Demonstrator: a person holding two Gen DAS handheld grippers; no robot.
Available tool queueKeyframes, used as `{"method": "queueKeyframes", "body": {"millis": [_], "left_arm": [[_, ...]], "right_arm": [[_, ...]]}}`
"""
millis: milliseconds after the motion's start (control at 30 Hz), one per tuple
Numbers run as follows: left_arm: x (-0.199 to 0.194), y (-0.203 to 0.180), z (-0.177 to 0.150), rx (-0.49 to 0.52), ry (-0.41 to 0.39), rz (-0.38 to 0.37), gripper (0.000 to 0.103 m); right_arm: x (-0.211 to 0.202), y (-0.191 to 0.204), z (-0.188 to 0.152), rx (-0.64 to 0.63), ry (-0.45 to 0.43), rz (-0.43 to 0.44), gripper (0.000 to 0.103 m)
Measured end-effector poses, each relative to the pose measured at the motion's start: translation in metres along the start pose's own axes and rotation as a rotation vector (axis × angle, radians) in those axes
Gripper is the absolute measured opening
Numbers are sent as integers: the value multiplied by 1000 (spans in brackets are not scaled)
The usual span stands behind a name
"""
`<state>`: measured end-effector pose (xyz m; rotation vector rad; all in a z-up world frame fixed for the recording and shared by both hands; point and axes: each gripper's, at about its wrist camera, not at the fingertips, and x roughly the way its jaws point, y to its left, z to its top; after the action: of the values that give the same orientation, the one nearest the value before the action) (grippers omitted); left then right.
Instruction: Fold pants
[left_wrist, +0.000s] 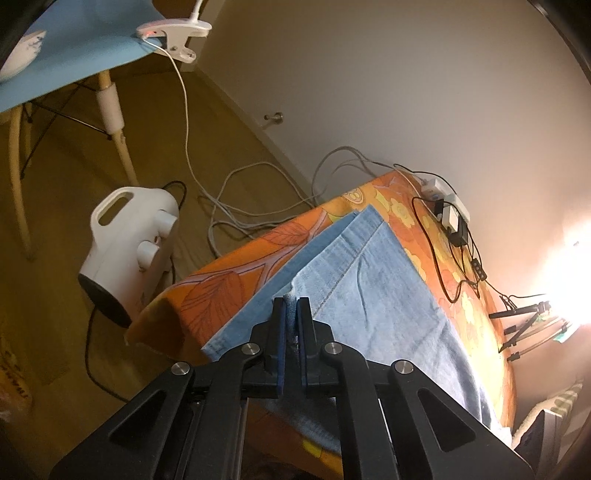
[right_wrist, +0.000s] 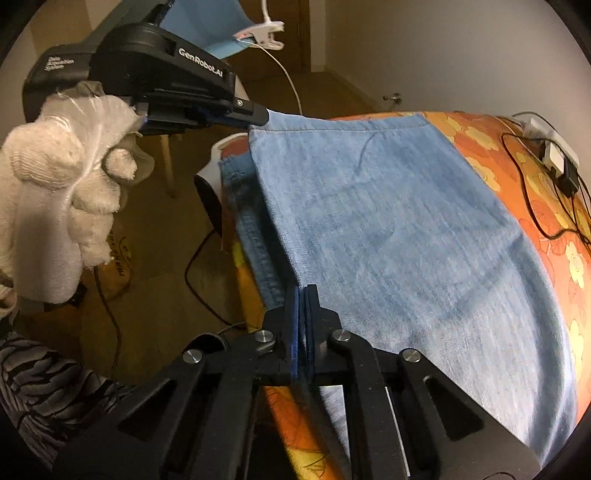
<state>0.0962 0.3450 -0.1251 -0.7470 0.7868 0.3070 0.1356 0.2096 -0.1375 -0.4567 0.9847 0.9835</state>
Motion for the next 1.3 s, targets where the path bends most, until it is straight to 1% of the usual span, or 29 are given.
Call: {"method": "queueKeyframes", "body": {"millis": [100, 200, 267, 300, 367, 400, 500, 533, 633, 667, 733, 900, 967, 1000, 1067, 1100, 1133, 1300], "left_arm": [[-4, 7, -4, -10, 3, 4, 4], [0, 11, -7, -8, 15, 21, 4], [3, 12, -11, 1, 29, 38, 4], [4, 13, -12, -3, 34, 39, 4], [4, 17, -11, -12, 46, 38, 7], [1, 20, -9, -22, 42, 54, 13], [-7, 32, -3, -59, 31, 34, 13], [-9, 36, -2, -71, 34, 19, 14], [-12, 45, -3, -102, 40, 9, 20], [-10, 47, -4, -111, 50, 2, 22], [-5, 51, -7, -130, 78, -7, 29], [3, 53, -10, -142, 122, -34, 29], [5, 53, -10, -149, 133, -46, 32], [6, 53, -11, -154, 136, -48, 35], [8, 53, -11, -163, 143, -53, 35], [9, 53, -12, -168, 148, -55, 35], [10, 53, -12, -173, 151, -58, 36], [14, 54, -14, -196, 160, -83, 35]], "right_arm": [[-3, 7, -1, -27, 3, 17, 3], [0, 11, -1, -39, 12, 1, 3], [6, 12, -3, -50, 42, -2, 4], [9, 13, -2, -61, 60, 1, 6], [8, 13, 0, -61, 62, -2, 8], [6, 14, 2, -61, 58, -1, 12], [1, 17, 7, -70, 24, 7, 23], [1, 20, 10, -75, 14, 7, 28], [8, 28, 18, -82, 6, 16, 35], [13, 31, 21, -85, 10, 22, 35], [21, 35, 25, -90, 13, 15, 35], [38, 40, 31, -95, 14, -31, 35], [40, 37, 32, -75, 16, -37, 35], [41, 34, 33, -56, 19, -32, 35], [42, 30, 33, -33, 20, -35, 30], [41, 29, 33, -21, 23, -40, 24], [41, 28, 32, -13, 23, -42, 21], [42, 22, 35, 20, 17, -20, 20]]}}
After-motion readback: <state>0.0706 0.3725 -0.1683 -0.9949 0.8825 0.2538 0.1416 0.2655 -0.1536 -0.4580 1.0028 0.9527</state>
